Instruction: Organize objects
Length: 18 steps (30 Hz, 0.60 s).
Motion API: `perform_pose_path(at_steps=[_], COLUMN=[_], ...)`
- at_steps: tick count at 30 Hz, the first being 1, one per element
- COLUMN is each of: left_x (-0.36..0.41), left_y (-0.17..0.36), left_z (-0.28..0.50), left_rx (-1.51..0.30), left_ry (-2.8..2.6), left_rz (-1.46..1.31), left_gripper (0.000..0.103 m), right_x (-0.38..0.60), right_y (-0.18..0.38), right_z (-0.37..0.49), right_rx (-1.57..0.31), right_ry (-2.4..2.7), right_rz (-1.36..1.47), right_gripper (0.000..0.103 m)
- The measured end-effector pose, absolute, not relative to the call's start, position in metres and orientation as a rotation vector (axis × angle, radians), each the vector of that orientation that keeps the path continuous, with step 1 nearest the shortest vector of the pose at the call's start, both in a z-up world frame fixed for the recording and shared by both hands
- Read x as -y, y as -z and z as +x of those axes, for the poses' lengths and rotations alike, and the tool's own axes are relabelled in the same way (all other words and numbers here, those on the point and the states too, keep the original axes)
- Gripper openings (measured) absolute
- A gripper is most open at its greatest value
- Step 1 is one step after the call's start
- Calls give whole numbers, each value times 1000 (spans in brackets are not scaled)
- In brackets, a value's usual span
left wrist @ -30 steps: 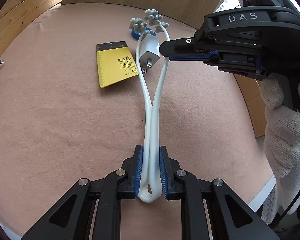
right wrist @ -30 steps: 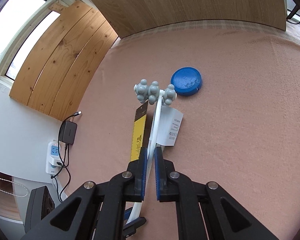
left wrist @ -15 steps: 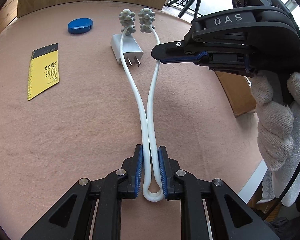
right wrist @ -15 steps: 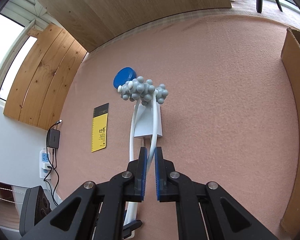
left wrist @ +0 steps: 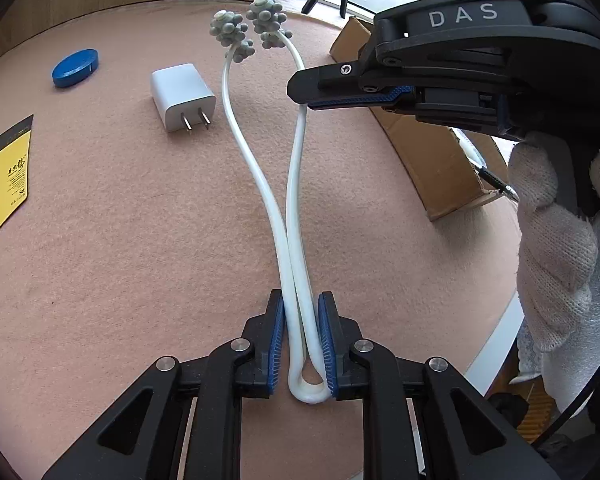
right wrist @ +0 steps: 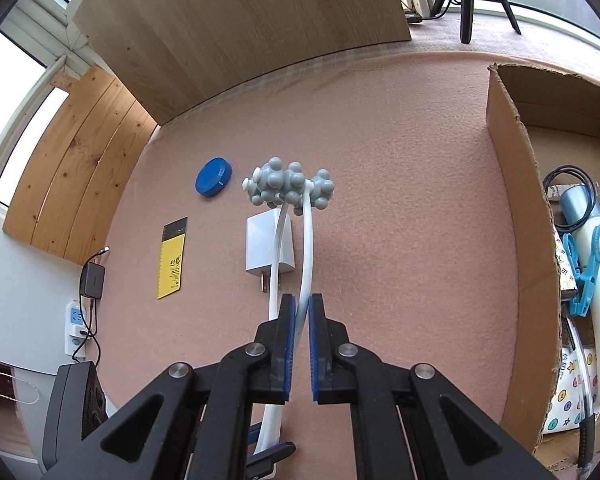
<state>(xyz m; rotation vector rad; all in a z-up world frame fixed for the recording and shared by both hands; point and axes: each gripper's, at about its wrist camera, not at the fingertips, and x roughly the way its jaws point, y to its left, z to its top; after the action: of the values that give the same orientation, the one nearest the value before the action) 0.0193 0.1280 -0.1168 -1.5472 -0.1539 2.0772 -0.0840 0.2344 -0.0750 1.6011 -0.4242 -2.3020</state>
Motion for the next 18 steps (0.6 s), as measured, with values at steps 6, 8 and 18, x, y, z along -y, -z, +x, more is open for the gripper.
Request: perform_pose_path(at_steps=[6,8,18], left_x=[-141,-142,-100], left_y=[110,107,78], left_z=[23,23,21], left_rx=[129,132,201], left_ry=[-2068,-2068,-2178], left_rz=[-1558,-1561,-1576], left_gripper=[20,22,55], right_x=[-247,-248,-247], right_y=[82,82,74], right_z=[-87,-87,-83], right_rx=[387,364,384], right_ry=[2346,2356,2393], right_rz=[1643,1653,1608], right_gripper=[9,17,33])
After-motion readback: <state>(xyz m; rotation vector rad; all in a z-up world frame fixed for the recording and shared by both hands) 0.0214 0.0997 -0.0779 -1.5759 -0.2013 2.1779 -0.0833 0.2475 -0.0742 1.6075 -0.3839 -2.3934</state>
